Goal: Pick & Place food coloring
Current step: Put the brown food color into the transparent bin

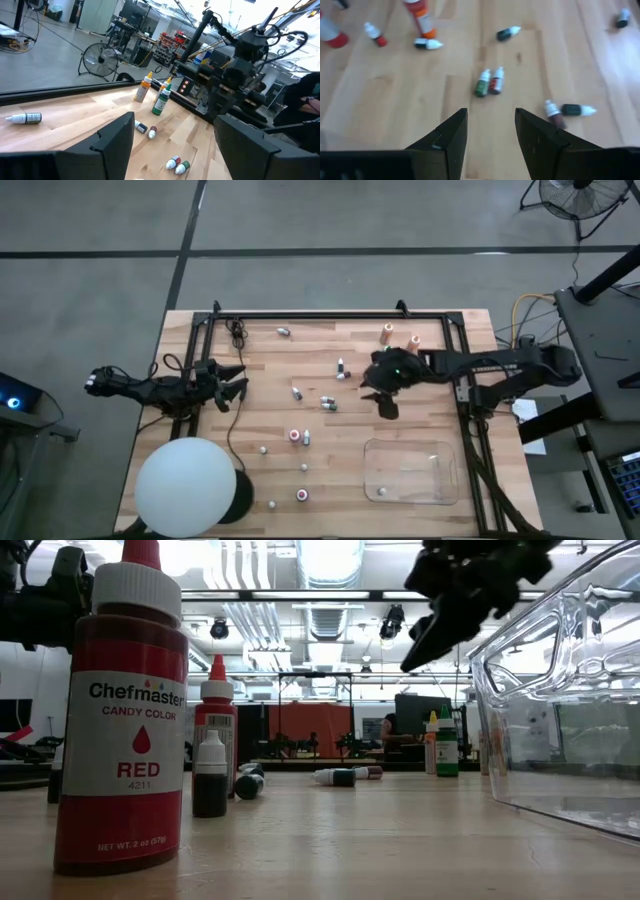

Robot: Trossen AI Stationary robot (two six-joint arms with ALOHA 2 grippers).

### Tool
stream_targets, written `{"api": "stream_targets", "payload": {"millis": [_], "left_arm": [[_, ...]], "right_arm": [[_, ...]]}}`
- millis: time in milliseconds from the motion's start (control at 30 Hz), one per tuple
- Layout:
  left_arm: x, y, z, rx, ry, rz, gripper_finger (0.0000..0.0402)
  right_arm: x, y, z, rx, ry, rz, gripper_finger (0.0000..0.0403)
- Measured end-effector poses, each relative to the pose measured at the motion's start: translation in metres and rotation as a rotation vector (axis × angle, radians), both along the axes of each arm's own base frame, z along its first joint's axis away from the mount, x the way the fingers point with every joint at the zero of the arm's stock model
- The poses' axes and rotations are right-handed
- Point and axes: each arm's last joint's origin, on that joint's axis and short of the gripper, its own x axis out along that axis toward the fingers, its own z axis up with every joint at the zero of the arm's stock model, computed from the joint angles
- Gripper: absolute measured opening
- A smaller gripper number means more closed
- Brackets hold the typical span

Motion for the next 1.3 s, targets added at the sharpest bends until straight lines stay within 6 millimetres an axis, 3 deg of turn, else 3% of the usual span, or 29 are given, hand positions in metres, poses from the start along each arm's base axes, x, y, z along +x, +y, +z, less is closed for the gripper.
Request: {"api": "stream_targets", "payload": {"millis": [367, 733, 1067, 1300], "left_arm": [[0.0, 0.0, 0.0, 0.0, 0.0, 0.0, 0.0245], [0.0, 0.0, 0.0, 0.0, 0.0, 0.0, 0.0245], [0.0, 0.0, 0.0, 0.0, -0.001, 0.0, 0.0245], [0.0, 0.0, 0.0, 0.0, 0.0, 0.0, 0.0245]], "right_arm": [[0.034, -0.033, 0.013, 0.049, 0.066, -0.142, 0.0157], [0.072, -0.053, 0.017, 0.333, 0.062, -0.549, 0.0157], [0.087, -0.055, 0.037, 0.775, -0.008, -0.911, 0.0153], [0.09, -0.055, 0.036, 1.123, -0.009, -1.227, 0.0151]]}}
